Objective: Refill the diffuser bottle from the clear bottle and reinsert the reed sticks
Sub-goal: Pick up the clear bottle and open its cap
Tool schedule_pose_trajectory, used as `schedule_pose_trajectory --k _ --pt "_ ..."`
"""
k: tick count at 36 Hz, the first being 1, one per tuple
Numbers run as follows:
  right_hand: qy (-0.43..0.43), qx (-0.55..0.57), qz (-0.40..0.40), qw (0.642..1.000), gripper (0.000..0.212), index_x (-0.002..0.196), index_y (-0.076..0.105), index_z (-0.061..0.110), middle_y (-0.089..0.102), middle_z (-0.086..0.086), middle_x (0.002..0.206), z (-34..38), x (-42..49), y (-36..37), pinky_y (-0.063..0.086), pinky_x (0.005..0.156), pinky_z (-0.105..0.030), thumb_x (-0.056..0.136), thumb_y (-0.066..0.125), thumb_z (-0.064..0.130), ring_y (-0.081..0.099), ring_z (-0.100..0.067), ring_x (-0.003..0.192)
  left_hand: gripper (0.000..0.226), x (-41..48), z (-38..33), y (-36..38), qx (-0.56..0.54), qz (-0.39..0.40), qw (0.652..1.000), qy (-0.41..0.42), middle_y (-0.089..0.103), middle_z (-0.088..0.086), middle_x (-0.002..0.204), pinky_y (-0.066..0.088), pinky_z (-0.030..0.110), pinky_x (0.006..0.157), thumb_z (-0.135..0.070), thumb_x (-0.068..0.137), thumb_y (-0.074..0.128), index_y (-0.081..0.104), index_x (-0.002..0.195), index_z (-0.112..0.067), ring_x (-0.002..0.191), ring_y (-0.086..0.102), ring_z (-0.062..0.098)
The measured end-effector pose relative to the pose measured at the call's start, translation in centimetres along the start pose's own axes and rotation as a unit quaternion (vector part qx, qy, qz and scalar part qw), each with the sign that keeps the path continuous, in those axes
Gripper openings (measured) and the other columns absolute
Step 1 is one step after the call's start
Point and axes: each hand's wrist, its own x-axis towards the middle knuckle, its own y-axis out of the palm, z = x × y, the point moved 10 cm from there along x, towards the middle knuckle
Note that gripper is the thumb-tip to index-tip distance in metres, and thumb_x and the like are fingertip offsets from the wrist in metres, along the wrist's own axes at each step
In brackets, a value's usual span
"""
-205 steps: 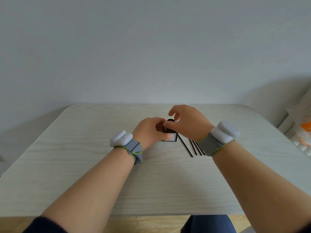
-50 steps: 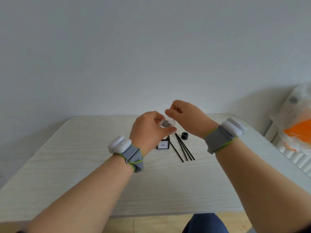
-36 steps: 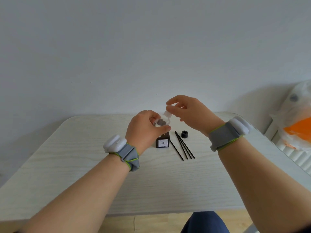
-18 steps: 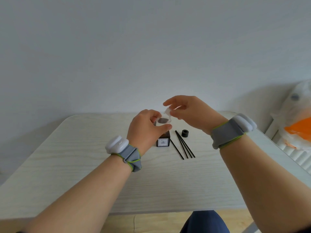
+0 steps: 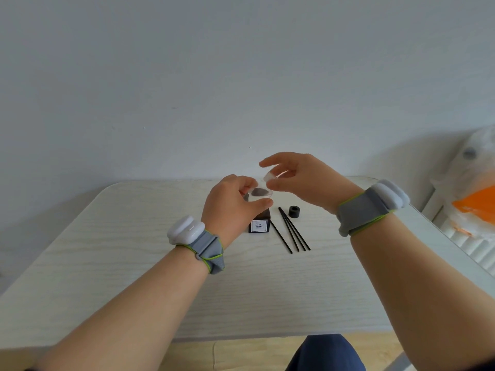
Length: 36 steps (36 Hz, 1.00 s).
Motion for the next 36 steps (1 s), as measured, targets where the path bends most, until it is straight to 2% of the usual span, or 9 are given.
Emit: schedule_pose_trajectory --k 3,7,11,14,19,23,27,30,36 --pt "0.026 -0.009 -0.032 0.999 0.030 0.106 0.065 0.020 0.071 0.000 0.092 -0.6 0.2 -0.5 0.055 0.079 -0.033 0.086 0.063 0.043 0.067 -0.017 0.079 0.036 0.0 -0.3 0.2 0.000 0.005 1.000 0.008 0.068 -0.007 0.092 0.051 0.026 0.073 -0.037 0.069 0.079 0.068 0.100 -0.023 0.071 0.058 0.008" --pt "0.038 0.002 -0.062 0.997 0.027 0.091 0.068 0.011 0.068 0.000 0.079 -1.1 0.2 -1.0 0.055 0.074 -0.033 0.086 0.064 0.037 0.059 -0.010 0.066 0.038 0.0 -0.4 0.2 0.005 0.002 1.000 0.009 0.065 -0.006 0.093 0.050 0.024 0.073 -0.037 0.068 0.080 0.067 0.101 -0.023 0.074 0.060 0.009" --pt "0.039 0.016 -0.057 0.998 0.017 0.089 0.071 0.011 0.071 -0.008 0.084 -0.9 0.1 -1.0 0.056 0.076 -0.035 0.084 0.065 0.025 0.060 -0.011 0.069 0.040 0.0 -0.3 0.4 0.006 0.006 1.000 0.011 0.066 -0.004 0.093 0.051 0.026 0.074 -0.039 0.068 0.079 0.069 0.102 -0.021 0.074 0.059 0.010" --pt "0.034 0.016 -0.051 0.998 0.013 0.092 0.072 0.014 0.072 -0.006 0.087 -0.7 0.1 -1.0 0.056 0.078 -0.034 0.084 0.064 0.022 0.060 -0.011 0.072 0.040 0.0 -0.1 0.3 0.003 0.003 1.000 0.007 0.066 -0.003 0.091 0.052 0.028 0.075 -0.038 0.068 0.080 0.069 0.103 -0.021 0.074 0.060 0.011" --pt "0.039 0.011 -0.056 0.998 0.017 0.093 0.071 0.014 0.072 -0.008 0.090 -1.1 0.2 -0.9 0.056 0.079 -0.035 0.084 0.065 0.027 0.063 -0.013 0.074 0.038 -0.1 -0.1 0.1 -0.001 -0.003 1.000 0.004 0.066 -0.005 0.090 0.049 0.024 0.073 -0.036 0.070 0.080 0.069 0.103 -0.021 0.073 0.058 0.010" --pt "0.041 0.018 -0.054 0.998 0.016 0.090 0.072 0.015 0.073 -0.009 0.088 -1.2 0.2 -0.9 0.057 0.078 -0.033 0.083 0.066 0.028 0.062 -0.013 0.073 0.029 -0.1 0.1 0.3 -0.009 0.009 1.000 -0.004 0.068 -0.005 0.091 0.053 0.030 0.077 -0.035 0.071 0.079 0.069 0.096 -0.026 0.077 0.061 0.013" --pt "0.040 0.044 -0.087 0.994 0.014 0.090 0.072 0.015 0.072 -0.006 0.085 -1.3 0.2 -1.6 0.056 0.079 -0.035 0.082 0.064 0.024 0.061 -0.010 0.072 0.038 -0.1 0.6 0.3 -0.019 0.012 1.000 -0.020 0.067 -0.004 0.095 0.052 0.027 0.079 -0.035 0.071 0.079 0.068 0.105 -0.022 0.081 0.061 0.012" --pt "0.047 0.060 -0.126 0.989 0.016 0.089 0.070 0.014 0.072 -0.009 0.090 -2.0 0.2 -2.5 0.056 0.080 -0.038 0.081 0.066 0.027 0.063 -0.015 0.077 0.035 -0.1 1.0 0.3 -0.032 0.011 0.999 -0.029 0.070 -0.007 0.099 0.050 0.026 0.079 -0.035 0.073 0.077 0.067 0.104 -0.024 0.080 0.061 0.010" --pt "0.072 -0.016 -0.147 0.986 0.016 0.092 0.069 0.014 0.068 0.005 0.085 -5.1 0.0 -2.6 0.047 0.068 -0.023 0.083 0.065 0.027 0.060 -0.012 0.078 0.040 0.0 1.6 -0.7 -0.053 -0.023 0.997 -0.049 0.067 -0.005 0.101 0.049 0.026 0.082 -0.033 0.074 0.076 0.066 0.110 -0.021 0.084 0.060 0.011"
